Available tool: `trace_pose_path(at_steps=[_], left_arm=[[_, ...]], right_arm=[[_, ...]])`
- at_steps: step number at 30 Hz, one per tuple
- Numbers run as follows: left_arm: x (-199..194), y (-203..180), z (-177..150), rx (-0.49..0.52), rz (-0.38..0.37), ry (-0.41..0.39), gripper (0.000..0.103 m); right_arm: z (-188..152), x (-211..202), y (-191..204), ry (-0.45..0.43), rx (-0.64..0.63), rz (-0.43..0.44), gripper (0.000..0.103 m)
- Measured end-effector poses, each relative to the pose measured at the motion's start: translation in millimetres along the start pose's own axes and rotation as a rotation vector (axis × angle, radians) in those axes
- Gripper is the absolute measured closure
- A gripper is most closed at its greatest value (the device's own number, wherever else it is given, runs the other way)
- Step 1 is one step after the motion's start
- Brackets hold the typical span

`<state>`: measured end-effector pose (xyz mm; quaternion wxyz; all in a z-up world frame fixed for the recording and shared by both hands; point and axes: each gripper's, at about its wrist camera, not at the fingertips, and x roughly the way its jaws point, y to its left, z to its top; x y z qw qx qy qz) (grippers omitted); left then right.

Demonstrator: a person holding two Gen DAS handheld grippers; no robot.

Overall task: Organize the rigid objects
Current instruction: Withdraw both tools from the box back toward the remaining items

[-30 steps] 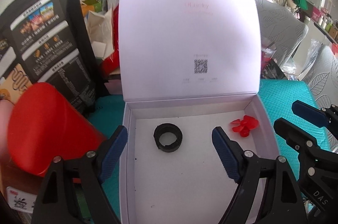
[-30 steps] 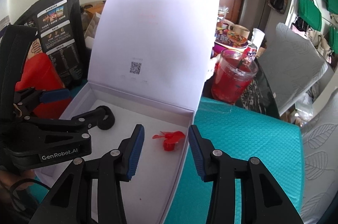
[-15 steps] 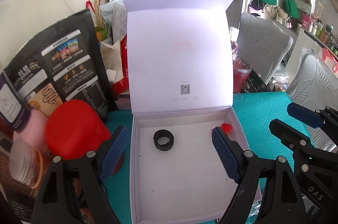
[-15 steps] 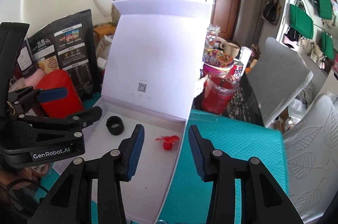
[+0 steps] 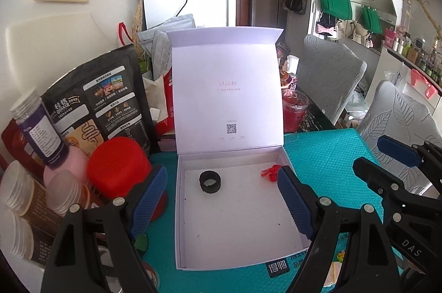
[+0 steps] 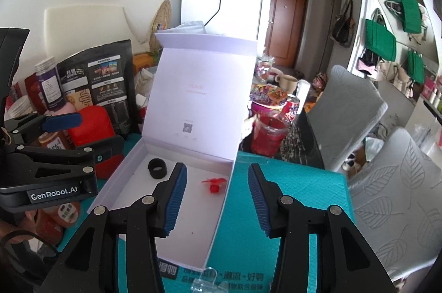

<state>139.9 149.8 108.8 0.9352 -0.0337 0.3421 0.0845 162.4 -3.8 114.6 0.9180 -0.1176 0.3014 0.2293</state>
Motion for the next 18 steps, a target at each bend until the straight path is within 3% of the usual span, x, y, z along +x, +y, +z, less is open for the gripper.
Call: trace_pose_path(at_steps=[12, 18], left_arm=[[-52.2, -7.9, -23.3, 0.025, -0.045, -0.033, 0.02], [-73.6, -14.3, -41.8, 0.043, -0.055, -0.041, 0.02]], right_arm=[[-22.7, -57.9, 6.8, -0.057, 0.001, -0.035, 0.036], [-39.0, -82.4, 7.1, -0.065, 0.014, -0.049, 0.033]])
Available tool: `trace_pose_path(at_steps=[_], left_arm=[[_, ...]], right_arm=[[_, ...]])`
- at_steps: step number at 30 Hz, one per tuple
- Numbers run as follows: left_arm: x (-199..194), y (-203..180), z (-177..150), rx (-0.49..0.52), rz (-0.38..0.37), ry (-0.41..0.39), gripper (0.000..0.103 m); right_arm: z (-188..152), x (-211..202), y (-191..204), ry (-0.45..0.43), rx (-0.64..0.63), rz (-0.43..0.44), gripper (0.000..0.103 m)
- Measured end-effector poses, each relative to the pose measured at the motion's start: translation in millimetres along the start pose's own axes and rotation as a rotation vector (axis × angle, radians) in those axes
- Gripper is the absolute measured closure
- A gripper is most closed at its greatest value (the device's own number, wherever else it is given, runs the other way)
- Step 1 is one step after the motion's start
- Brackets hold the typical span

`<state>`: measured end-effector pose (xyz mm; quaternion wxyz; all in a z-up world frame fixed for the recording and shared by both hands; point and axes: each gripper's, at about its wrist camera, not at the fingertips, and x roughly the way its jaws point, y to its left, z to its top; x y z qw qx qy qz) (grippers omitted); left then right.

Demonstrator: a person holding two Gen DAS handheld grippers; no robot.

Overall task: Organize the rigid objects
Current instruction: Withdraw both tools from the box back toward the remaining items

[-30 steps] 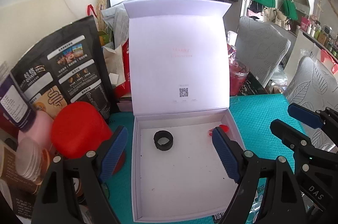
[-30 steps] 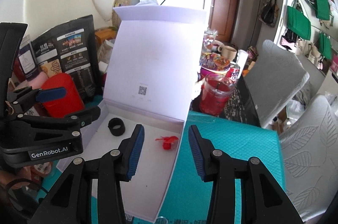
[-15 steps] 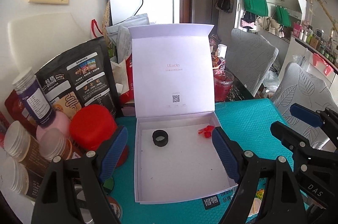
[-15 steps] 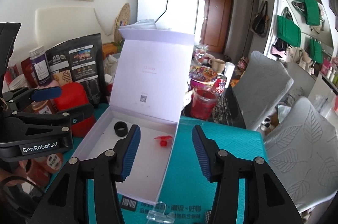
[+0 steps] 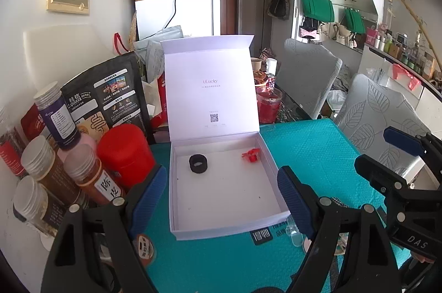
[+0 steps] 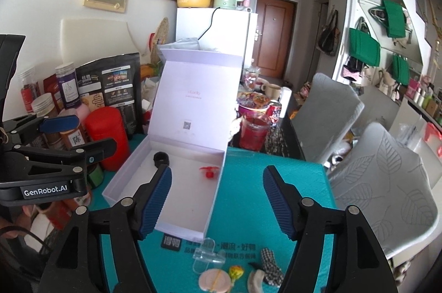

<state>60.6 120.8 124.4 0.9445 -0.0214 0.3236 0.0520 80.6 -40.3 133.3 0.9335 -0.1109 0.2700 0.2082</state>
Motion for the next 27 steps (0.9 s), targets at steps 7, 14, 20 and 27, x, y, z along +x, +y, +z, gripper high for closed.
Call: trace_pose_path(at_steps=[7, 14, 20, 27], left_arm=[[-19.1, -7.1, -22.1, 0.001, -0.031, 0.004, 0.02], [-31.0, -13.4, -43.1, -0.004, -0.054, 0.018, 0.02], [-36.0, -27.8, -60.4, 0.022, -0.083, 0.034, 0.02], [-33.3, -44.8, -76.7, 0.04, -0.152, 0.047, 0.02]], right_arm=[[-21.0, -27.6, 0.7, -0.009, 0.003, -0.016, 0.032], [-44.2, -48.9, -0.3, -0.014, 0.016, -0.028, 0.031], [-67.7, -60.8, -1.1, -0.005, 0.03, -0.043, 0.031], [-92.2, -66.2, -9.5, 0.018, 0.057, -0.065, 0.031]])
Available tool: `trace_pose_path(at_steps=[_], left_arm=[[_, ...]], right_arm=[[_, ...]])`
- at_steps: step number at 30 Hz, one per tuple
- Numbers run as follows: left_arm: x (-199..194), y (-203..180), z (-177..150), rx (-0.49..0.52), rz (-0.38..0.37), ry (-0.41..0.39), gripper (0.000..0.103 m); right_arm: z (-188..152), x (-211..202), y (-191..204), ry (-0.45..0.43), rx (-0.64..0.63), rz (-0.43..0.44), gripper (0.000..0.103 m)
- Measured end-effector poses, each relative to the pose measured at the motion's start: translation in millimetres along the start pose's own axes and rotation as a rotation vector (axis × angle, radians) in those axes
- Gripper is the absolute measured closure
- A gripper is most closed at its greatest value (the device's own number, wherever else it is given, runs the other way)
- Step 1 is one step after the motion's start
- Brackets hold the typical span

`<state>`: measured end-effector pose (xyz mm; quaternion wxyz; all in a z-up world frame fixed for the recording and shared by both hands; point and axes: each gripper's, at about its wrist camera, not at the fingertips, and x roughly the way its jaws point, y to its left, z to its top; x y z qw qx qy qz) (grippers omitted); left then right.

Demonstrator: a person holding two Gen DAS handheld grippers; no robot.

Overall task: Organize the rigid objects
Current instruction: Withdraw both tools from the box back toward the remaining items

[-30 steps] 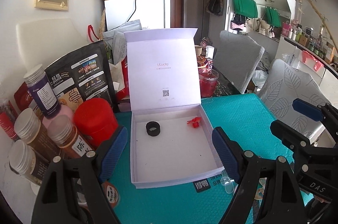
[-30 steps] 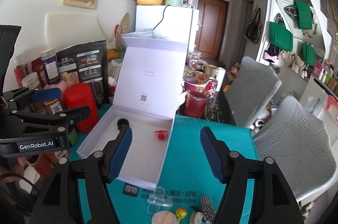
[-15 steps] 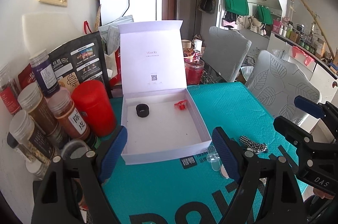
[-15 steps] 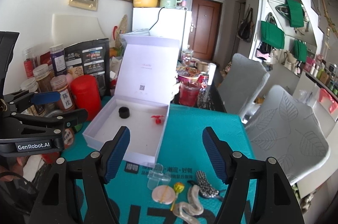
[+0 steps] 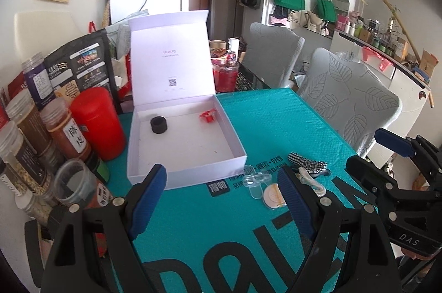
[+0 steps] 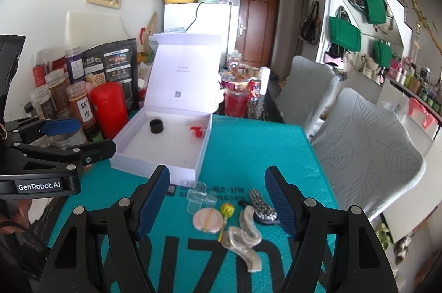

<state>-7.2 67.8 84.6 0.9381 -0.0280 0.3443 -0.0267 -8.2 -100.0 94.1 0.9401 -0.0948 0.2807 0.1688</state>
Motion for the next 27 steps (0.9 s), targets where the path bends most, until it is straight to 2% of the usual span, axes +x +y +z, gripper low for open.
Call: trace_pose_path(at_steps=[20, 27], left_arm=[[51.8, -41.5, -24.4, 0.053, -0.042, 0.113, 0.02], [72.9, -48.6, -30.1, 0.061, -0.057, 0.147, 0.02]], right_arm=[[-50.4, 14.4, -34.5, 0.072, 0.059, -0.082, 0.028], [-65.3, 27.1, -42.8, 0.092, 0.073, -0.079, 0.026]])
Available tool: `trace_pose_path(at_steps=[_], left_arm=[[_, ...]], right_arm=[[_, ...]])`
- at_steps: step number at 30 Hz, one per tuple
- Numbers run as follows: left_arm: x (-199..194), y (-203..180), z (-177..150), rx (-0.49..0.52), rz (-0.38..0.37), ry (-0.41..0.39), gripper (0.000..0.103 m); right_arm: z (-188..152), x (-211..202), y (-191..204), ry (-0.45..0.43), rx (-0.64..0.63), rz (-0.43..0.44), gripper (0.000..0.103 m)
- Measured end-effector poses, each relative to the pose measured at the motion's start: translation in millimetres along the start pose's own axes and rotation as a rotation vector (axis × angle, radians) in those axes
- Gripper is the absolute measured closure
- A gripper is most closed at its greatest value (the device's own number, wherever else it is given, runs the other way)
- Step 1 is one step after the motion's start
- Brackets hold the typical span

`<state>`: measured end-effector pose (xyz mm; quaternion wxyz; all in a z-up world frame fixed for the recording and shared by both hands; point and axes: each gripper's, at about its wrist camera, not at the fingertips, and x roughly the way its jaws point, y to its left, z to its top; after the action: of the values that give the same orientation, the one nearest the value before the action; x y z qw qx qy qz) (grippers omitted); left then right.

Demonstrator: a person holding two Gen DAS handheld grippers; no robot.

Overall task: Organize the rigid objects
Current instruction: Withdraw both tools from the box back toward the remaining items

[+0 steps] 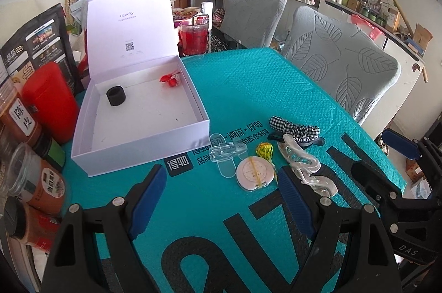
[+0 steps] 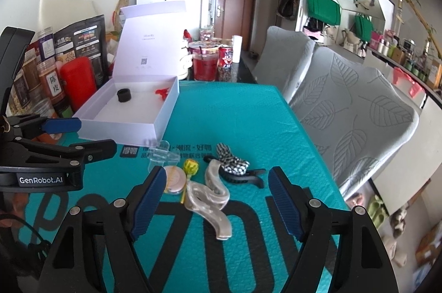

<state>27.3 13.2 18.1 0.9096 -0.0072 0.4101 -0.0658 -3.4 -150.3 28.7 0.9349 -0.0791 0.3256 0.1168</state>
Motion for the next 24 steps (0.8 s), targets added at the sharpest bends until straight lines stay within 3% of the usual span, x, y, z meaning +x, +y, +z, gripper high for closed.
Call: trace_pose_path(at_steps=[24], left_arm=[[71.7, -5.3, -10.9, 0.029, -0.039, 0.132, 0.02]], right_arm=[[-31.7, 82.9, -12.7, 0.16, 0.051, 0.104, 0.026]])
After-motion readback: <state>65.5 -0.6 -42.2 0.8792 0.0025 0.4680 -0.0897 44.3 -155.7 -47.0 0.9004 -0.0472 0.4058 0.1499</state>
